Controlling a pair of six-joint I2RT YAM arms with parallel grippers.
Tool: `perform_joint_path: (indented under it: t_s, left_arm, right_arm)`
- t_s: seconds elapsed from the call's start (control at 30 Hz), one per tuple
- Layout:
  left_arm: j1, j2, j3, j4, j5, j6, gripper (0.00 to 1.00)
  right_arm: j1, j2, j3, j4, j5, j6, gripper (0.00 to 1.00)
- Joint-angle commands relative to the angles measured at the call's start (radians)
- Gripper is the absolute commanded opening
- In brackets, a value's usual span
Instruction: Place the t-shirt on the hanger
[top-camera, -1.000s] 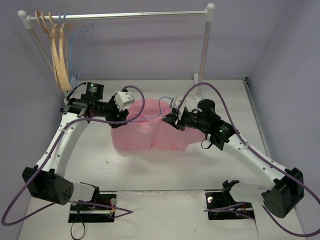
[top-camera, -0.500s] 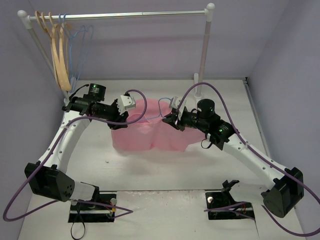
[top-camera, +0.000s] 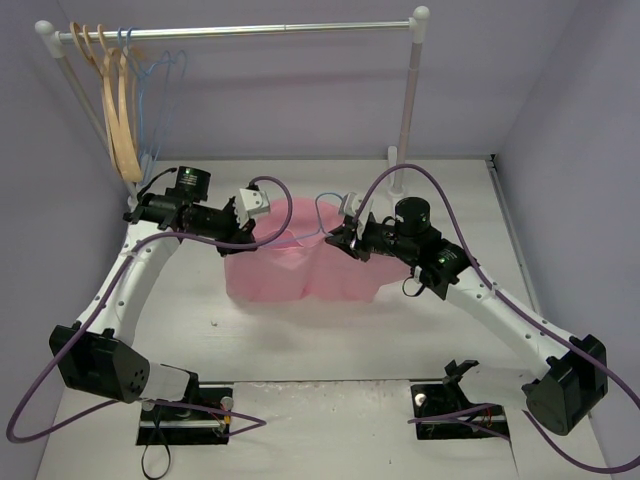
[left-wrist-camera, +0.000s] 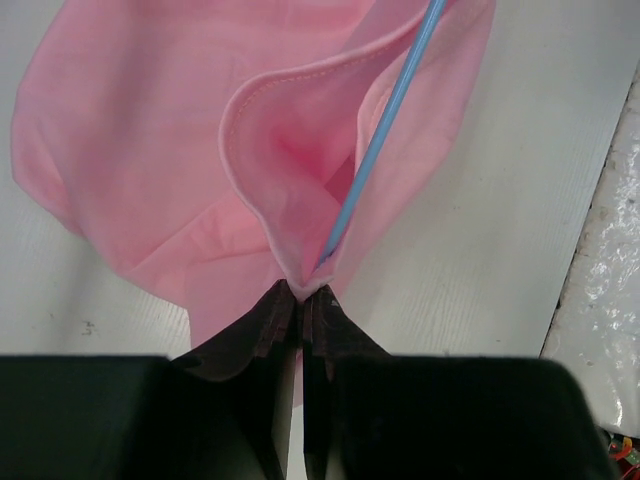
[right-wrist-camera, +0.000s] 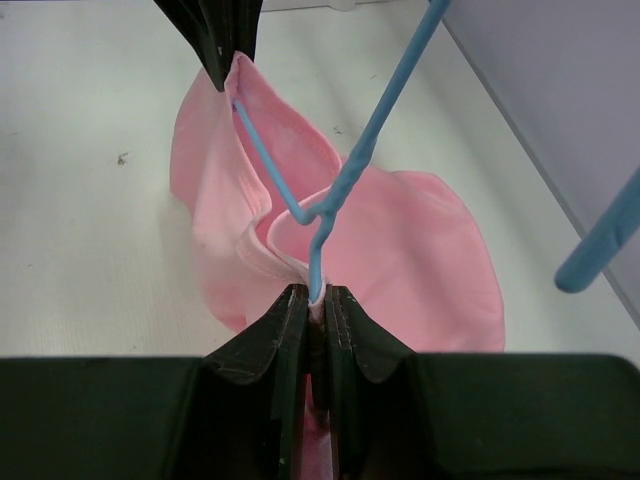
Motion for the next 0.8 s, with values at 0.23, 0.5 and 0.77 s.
perform_joint_path:
  t_s: [0.23, 0.5, 0.77]
  left_arm:
    - [-0.029, -0.043, 0.024, 0.122, 0.142, -0.069, 0.03]
    - [-0.057, -0.078, 0.028, 0.209, 0.141, -0.13, 0.03]
    - [-0.07, -0.098, 0.021, 0.24, 0.121, -0.159, 0.13]
  right_arm:
    - [0.002, 0.008, 0.01, 0.272, -0.043, 0.098, 0.0]
    - [0.002, 0.007, -0.054, 0.444, -0.046, 0.174, 0.0]
    - [0.0, -0.001, -0.12, 0.553, -0.04, 0.228, 0.0]
